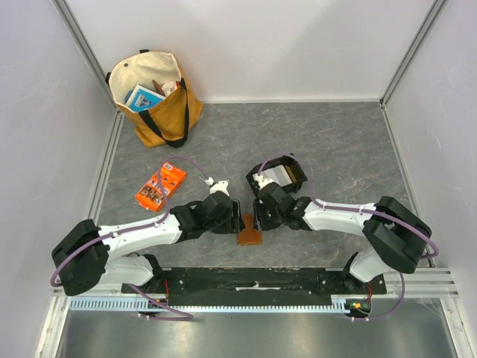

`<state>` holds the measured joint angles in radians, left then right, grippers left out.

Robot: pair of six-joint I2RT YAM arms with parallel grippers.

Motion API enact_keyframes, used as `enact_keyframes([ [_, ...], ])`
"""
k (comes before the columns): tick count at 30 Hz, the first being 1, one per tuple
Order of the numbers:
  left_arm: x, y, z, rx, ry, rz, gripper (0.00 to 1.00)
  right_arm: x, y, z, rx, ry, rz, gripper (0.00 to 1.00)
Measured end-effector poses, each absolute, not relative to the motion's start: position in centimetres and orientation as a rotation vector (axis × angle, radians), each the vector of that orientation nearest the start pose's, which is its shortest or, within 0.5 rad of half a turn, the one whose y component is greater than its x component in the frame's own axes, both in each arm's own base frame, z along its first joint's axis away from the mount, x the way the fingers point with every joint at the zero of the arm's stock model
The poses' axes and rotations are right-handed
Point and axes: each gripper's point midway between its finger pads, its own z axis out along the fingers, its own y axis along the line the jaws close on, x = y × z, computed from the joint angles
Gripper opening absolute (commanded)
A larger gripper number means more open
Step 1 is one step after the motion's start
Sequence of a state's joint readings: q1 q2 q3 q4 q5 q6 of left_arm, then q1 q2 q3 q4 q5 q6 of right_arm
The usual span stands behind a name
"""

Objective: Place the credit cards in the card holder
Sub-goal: Open the card holder at the center of the board, then pick up the credit card from the storage box.

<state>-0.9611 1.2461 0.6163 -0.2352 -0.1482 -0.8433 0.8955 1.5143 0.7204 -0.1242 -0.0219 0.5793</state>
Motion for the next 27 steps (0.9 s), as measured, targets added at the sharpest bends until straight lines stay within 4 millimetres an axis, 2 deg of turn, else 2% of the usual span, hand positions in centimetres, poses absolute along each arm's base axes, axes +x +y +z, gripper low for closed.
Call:
enact_keyframes([
  [1,17.4,-25.6,5.8,0.078,2.524,-0.609,0.69,19.0,28.8,2.6,-0.432,2.572,0.624,0.35],
  [2,17.4,-25.4,5.8,0.074,2.523,-0.602,0.69,18.7,29.0,2.5,-0.441,2.573,0.632,0.43],
  [3,17.3,-25.3,5.7,0.073,2.525,-0.599,0.69,18.5,29.3,2.5,-0.447,2.573,0.641,0.46],
  [6,17.3,-25.0,5.5,0.070,2.533,-0.587,0.69,18.2,29.3,2.5,-0.430,2.584,0.643,0.46],
  [9,17.3,-25.0,5.4,0.073,2.536,-0.582,0.69,18.7,28.8,3.2,-0.406,2.561,0.606,0.43],
  [13,17.2,-24.8,5.0,0.100,2.545,-0.562,0.69,20.4,27.8,6.0,-0.392,2.490,0.535,0.38],
  [16,17.2,-24.7,4.5,0.124,2.556,-0.541,0.68,21.7,27.7,7.3,-0.403,2.465,0.491,0.37],
  [19,17.2,-24.8,4.3,0.148,2.564,-0.529,0.68,21.6,27.0,6.8,-0.427,2.488,0.437,0.37],
  [23,17.3,-24.9,4.5,0.165,2.560,-0.529,0.73,21.1,25.6,6.3,-0.460,2.516,0.365,0.51],
  [25,17.4,-24.9,4.6,0.170,2.558,-0.528,0.78,21.8,25.3,7.8,-0.456,2.482,0.372,0.55],
  [27,17.4,-24.9,4.7,0.175,2.558,-0.526,0.79,23.8,25.3,10.5,-0.417,2.417,0.401,0.57],
])
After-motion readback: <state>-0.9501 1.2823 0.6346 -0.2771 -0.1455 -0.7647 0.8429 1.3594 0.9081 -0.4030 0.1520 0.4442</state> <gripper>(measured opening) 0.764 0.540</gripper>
